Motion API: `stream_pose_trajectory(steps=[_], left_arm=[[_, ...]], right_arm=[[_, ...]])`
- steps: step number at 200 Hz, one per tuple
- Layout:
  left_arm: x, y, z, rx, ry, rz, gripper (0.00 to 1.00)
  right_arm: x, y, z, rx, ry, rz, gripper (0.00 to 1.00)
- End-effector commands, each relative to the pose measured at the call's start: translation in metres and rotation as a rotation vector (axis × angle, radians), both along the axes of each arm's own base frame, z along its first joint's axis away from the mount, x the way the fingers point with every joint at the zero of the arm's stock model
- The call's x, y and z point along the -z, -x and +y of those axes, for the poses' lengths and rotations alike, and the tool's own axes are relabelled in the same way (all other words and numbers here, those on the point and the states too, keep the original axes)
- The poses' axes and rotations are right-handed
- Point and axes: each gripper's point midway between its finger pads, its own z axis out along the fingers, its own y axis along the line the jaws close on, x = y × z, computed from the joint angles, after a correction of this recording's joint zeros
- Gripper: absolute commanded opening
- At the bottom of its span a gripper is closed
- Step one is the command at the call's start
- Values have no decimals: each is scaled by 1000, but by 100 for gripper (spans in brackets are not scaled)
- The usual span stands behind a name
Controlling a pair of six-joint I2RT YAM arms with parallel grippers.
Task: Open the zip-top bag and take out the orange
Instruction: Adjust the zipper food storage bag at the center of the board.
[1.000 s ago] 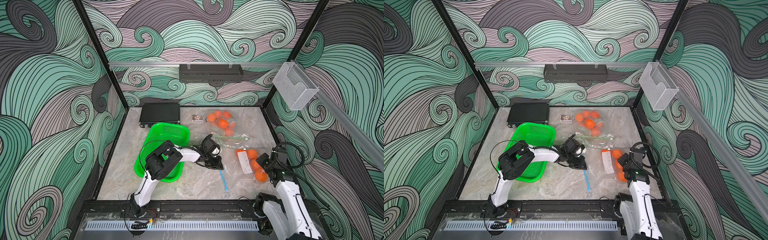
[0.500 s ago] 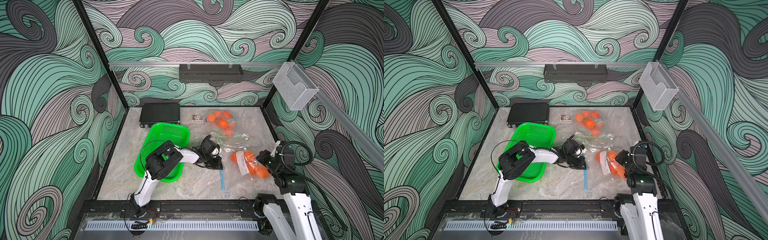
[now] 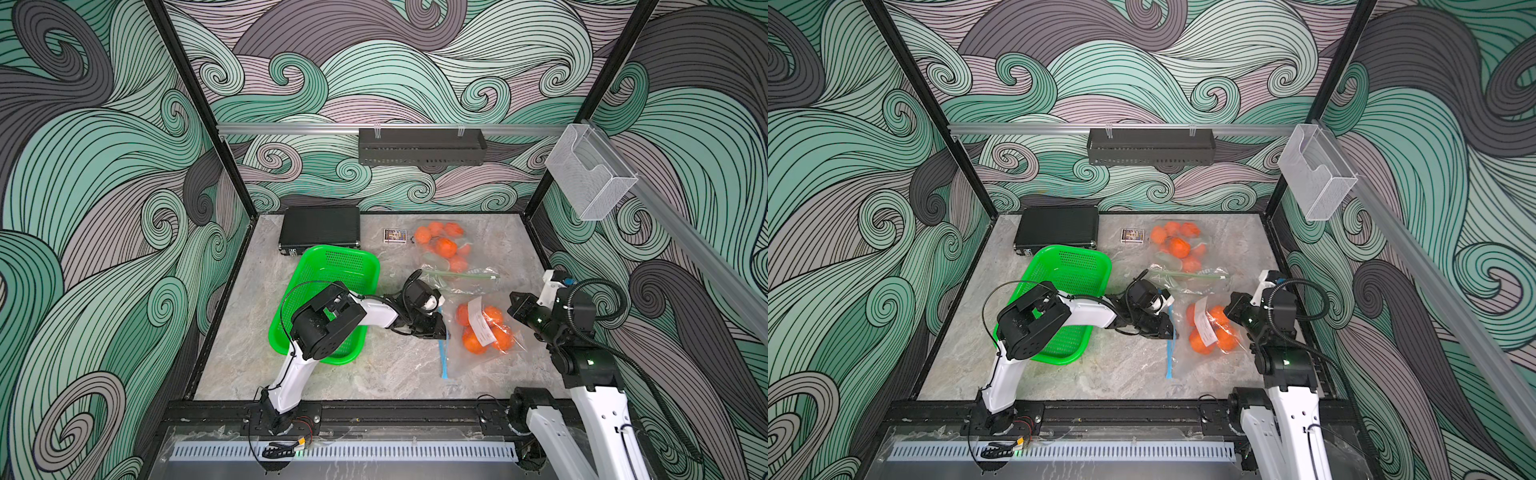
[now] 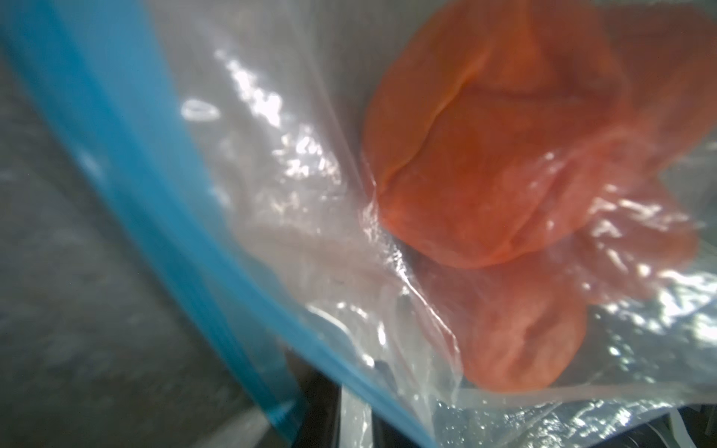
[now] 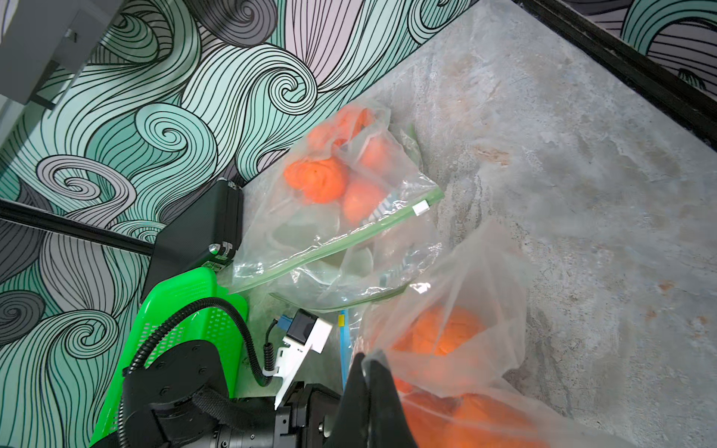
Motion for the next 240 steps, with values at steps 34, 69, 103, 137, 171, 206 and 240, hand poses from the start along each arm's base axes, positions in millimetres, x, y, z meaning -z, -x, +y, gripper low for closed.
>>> stream_pose_trajectory(steps=[34,69,103,137,171,206,240], left_arm=[[89,26,60,-31,-321,106,29],[86,27,62,-26,-325,103,29],[84,27,63,-19,-332,99,25],[81,26,61,-20,-327,97,25],[77,24,57,-14,-317,89,25],[70,22,55,-15,-304,79,26],[66,23,55,-13,-301,76,25]], right_arm=[[11,8,-24,85,166,88,0],[34,16,-50,198,260,159,38],[23,25,-63,259,313,158,62],[-11,34,-67,222,408,174,97],[-38,32,-56,148,437,151,99],[11,22,13,-153,171,131,99],[57,20,-2,-7,116,272,0]])
